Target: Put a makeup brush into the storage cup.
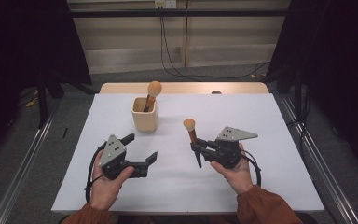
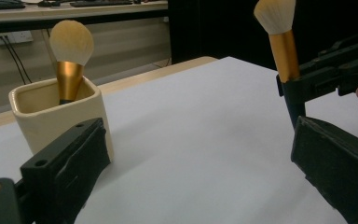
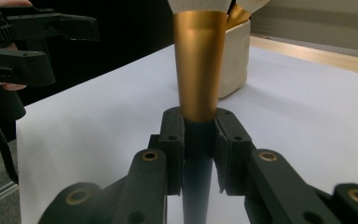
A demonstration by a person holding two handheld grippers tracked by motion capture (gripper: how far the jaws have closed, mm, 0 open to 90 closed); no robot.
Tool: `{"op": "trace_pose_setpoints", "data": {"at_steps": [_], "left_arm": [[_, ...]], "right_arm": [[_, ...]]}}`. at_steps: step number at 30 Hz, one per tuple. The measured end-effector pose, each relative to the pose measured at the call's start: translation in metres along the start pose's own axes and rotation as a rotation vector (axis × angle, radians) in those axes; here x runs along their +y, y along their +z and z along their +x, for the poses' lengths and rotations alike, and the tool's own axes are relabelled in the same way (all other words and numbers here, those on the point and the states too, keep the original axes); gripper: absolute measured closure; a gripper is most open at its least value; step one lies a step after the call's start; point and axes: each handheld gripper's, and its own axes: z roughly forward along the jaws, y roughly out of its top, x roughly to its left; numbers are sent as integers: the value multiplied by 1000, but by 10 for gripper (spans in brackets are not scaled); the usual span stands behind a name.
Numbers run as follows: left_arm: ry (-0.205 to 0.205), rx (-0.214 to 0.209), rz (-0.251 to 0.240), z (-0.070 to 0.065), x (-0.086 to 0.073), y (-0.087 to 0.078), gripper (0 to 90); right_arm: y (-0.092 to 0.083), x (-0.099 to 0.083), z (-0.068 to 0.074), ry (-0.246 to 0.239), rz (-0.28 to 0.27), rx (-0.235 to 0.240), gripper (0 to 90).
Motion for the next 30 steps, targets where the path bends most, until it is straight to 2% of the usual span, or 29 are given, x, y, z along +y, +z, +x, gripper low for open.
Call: {"op": "trace_pose_setpoints", "data": {"at_steps": [6,19,30], "left_arm": [[-13,13,-27,-3,12,12,31],[-36,-79,-22,-22,27,43,28],[-40,-110,-24,-30,37,60,33]], "right_arm": [[8,0,1,-3,6,3,755],[11,-2,3,-1,4,14,756],[14,-4,7,-2,7,22,755]]}}
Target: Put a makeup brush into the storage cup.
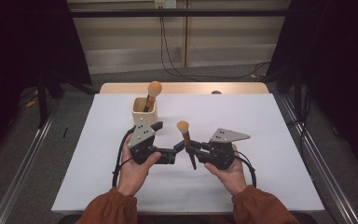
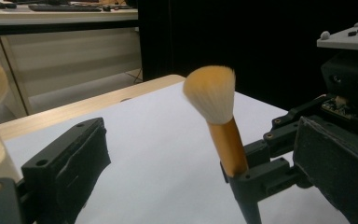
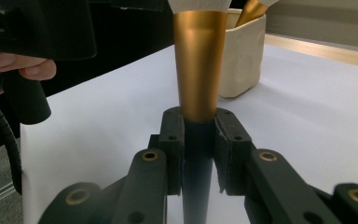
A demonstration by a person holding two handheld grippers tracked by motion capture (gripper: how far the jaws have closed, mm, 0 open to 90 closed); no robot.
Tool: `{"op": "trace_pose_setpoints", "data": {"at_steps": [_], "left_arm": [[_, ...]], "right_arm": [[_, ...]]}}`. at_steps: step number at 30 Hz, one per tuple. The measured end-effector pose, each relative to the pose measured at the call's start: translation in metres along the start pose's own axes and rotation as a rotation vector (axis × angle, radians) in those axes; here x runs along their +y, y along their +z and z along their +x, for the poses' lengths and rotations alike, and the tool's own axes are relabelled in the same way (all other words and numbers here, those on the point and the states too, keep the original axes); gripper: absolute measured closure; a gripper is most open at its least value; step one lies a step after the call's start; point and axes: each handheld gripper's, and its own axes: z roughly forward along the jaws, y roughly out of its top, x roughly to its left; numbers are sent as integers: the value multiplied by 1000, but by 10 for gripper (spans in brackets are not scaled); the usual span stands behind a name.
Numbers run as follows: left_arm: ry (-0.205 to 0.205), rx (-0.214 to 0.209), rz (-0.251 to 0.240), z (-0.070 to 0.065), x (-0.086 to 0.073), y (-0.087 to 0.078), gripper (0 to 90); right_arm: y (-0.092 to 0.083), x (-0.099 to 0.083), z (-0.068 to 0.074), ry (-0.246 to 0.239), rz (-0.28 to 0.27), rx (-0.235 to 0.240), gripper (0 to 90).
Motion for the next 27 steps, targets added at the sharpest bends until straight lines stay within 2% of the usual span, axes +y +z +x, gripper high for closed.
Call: {"op": "trace_pose_setpoints", "data": {"at_steps": [16,19,23,24,27], "left_arm": [[2,-4,53,-8,1,26,71],[-7,-13,35,-10,1,28,122],[-4,9,29,-10,2,28,228],[-14,16,28,-10,2,28,247],[-37,0,31,-9,1,28,302]], "right_arm": [[0,0,3,-9,-12,2,755],[1,0,4,-9,-14,-1,755],[1,0,4,-5,-16,-7,755],[1,0,4,-5,-18,-8,755],[0,0,4,-1,-24,-12,755]]}}
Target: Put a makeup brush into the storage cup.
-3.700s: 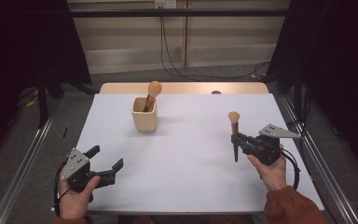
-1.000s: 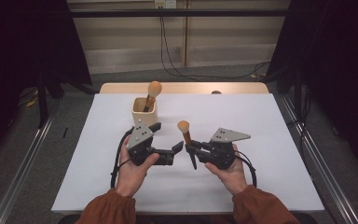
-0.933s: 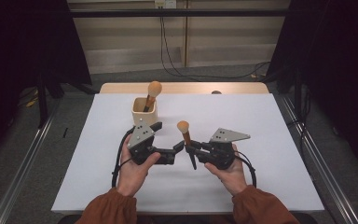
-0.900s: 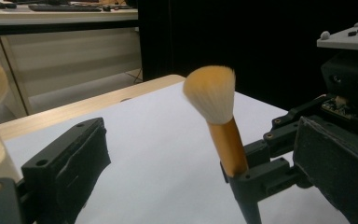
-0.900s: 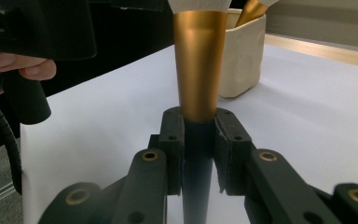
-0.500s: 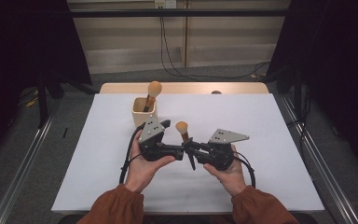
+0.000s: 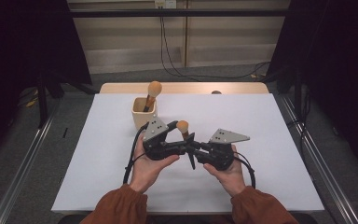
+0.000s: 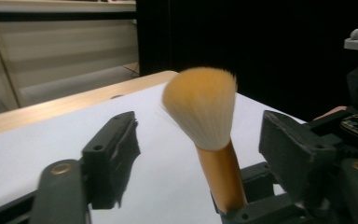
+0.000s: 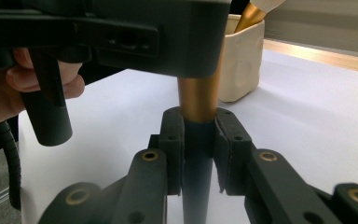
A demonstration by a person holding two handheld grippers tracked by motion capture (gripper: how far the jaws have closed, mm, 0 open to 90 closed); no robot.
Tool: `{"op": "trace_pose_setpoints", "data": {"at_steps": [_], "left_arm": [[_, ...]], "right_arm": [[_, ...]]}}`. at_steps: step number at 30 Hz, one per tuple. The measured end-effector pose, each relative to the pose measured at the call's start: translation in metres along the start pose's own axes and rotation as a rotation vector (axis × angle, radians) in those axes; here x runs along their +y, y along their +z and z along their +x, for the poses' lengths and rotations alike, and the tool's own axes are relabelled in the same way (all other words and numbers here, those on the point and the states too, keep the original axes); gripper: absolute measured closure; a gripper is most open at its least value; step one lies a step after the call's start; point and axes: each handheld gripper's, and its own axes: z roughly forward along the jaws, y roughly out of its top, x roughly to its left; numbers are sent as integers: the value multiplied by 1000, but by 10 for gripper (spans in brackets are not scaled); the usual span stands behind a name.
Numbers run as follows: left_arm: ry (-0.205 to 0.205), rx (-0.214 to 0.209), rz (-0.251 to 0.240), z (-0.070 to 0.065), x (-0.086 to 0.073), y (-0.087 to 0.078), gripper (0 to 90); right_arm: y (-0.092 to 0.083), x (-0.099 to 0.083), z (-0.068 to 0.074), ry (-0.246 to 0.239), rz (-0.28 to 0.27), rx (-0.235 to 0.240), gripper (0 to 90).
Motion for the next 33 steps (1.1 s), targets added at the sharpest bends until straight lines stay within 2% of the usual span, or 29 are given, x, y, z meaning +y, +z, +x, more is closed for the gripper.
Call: {"op": "trace_pose_setpoints", "data": {"at_steps": [2,4,9,11,17,21,27,33], "left_arm": [[-6,-10,6,0,-1,1,338],[-3,2,9,-1,-1,1,351],[-36,3,23,0,-1,3,374],[-34,8,24,0,-1,3,398],[-47,-26,35,-2,-2,5,499],[-49,-39,28,-4,-3,7,529],[-52,-55,37,-3,-3,6,642],[-74,-69,24,-2,-4,6,691]], "right_arm": [[-1,0,0,1,-3,-5,755],[-1,0,-1,3,-6,-5,755],[0,0,0,8,-7,-11,755],[0,0,-1,11,-5,-12,755],[0,0,-1,14,-11,-21,755],[-1,0,-1,15,-14,-25,755],[-2,0,-1,24,-17,-29,755],[-2,0,-1,29,-21,-27,756]]}}
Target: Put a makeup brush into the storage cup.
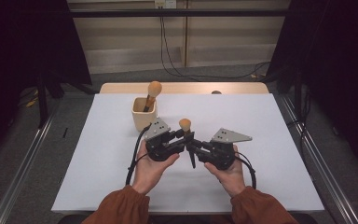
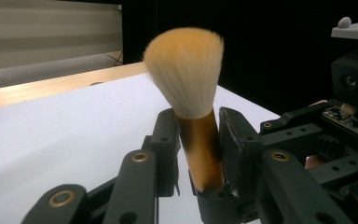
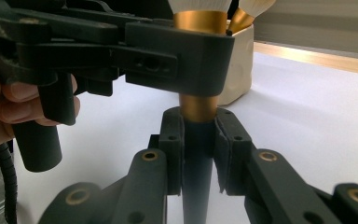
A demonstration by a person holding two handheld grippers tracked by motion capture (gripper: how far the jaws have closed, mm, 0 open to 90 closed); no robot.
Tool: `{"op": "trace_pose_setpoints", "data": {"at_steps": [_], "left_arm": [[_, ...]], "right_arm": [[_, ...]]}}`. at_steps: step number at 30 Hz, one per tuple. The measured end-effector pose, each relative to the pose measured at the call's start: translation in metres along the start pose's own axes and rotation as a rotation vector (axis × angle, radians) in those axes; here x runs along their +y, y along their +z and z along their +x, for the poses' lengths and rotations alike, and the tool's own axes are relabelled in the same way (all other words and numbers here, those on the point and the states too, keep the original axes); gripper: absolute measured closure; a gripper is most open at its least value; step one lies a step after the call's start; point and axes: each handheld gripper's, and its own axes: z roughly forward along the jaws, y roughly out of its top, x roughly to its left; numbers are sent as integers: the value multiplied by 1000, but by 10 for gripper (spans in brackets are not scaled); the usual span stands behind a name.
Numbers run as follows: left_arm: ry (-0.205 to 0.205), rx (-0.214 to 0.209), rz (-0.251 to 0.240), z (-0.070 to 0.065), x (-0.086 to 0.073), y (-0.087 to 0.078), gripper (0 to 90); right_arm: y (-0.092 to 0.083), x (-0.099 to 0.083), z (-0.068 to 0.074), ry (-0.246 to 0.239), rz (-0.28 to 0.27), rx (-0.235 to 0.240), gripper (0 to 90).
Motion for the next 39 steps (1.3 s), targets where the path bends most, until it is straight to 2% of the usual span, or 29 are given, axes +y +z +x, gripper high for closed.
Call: {"op": "trace_pose_setpoints", "data": {"at_steps": [9,11,15,22,26,32,39], "left_arm": [[-15,-18,2,2,0,1,709],[-19,-17,-11,0,-1,1,716],[0,-21,-13,-2,-2,1,730],[1,-23,-6,-2,-2,1,736],[2,6,-5,2,-2,1,736],[2,6,-12,4,-1,-1,736],[-2,5,-19,6,0,-4,736]], "right_arm": [[0,-1,-1,6,0,1,754],[1,-1,-1,9,0,1,754],[1,-1,-1,6,-1,-2,753],[2,-2,-2,17,0,8,747],[2,-1,-3,27,7,15,694],[2,-2,-3,25,6,23,662],[1,-2,-4,12,2,30,578]]}}
